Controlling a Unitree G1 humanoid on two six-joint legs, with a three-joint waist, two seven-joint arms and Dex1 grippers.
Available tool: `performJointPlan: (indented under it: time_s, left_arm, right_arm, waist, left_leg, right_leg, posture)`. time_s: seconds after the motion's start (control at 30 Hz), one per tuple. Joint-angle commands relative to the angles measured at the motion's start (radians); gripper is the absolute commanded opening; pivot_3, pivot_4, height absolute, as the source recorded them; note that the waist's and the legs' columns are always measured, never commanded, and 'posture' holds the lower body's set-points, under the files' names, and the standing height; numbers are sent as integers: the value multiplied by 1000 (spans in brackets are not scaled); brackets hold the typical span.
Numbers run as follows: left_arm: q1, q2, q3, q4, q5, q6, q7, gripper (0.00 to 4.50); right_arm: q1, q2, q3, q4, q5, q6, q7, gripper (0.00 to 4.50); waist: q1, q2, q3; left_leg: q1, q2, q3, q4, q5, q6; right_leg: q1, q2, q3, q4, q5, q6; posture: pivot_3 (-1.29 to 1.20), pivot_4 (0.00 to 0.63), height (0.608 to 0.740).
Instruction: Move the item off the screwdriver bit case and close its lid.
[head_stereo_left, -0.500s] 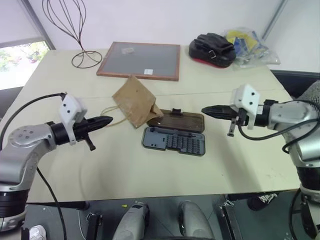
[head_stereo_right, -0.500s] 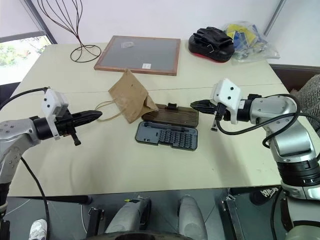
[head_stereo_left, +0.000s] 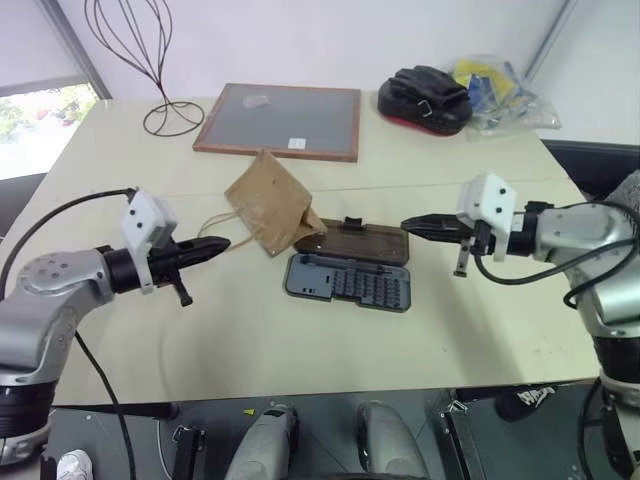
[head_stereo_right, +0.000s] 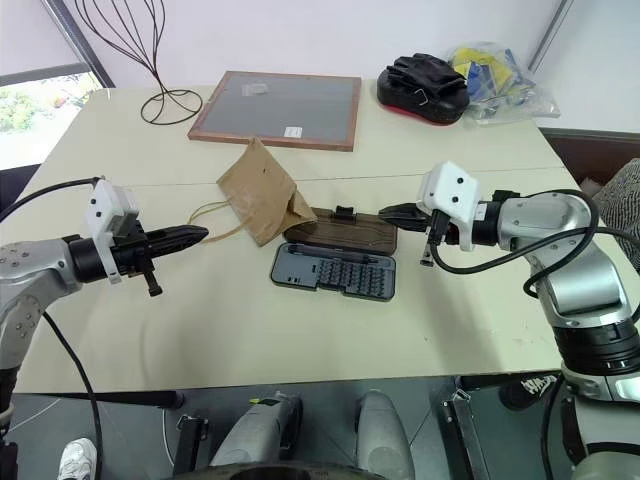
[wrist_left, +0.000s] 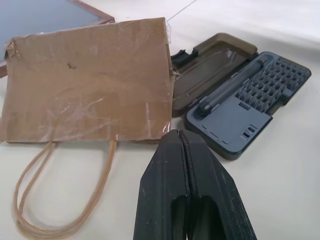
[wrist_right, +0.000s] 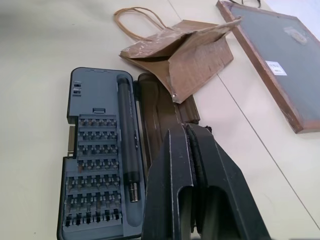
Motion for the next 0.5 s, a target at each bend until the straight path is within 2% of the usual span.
performJointPlan:
  time_s: [0.03,0.5]
  left_arm:
    - [-20,3,17,-29,-12,0,4,0]
    - [-19,5,0,-28,-4,-4,-6,0]
  right_arm:
    - [-4,-5,-14,-41,1,-1,-14,32]
    - [20,11,-14,-47,-9,-11,-63,32]
  waist:
    - [0,0,0]
    - [0,0,0]
  left_leg:
    - [0,0,0,0,0,0]
    - [0,0,0,0,0,0]
  right_leg:
    - [0,0,0,0,0,0]
    - [0,0,0,0,0,0]
  posture:
    - [0,150,734]
    - [0,150,734]
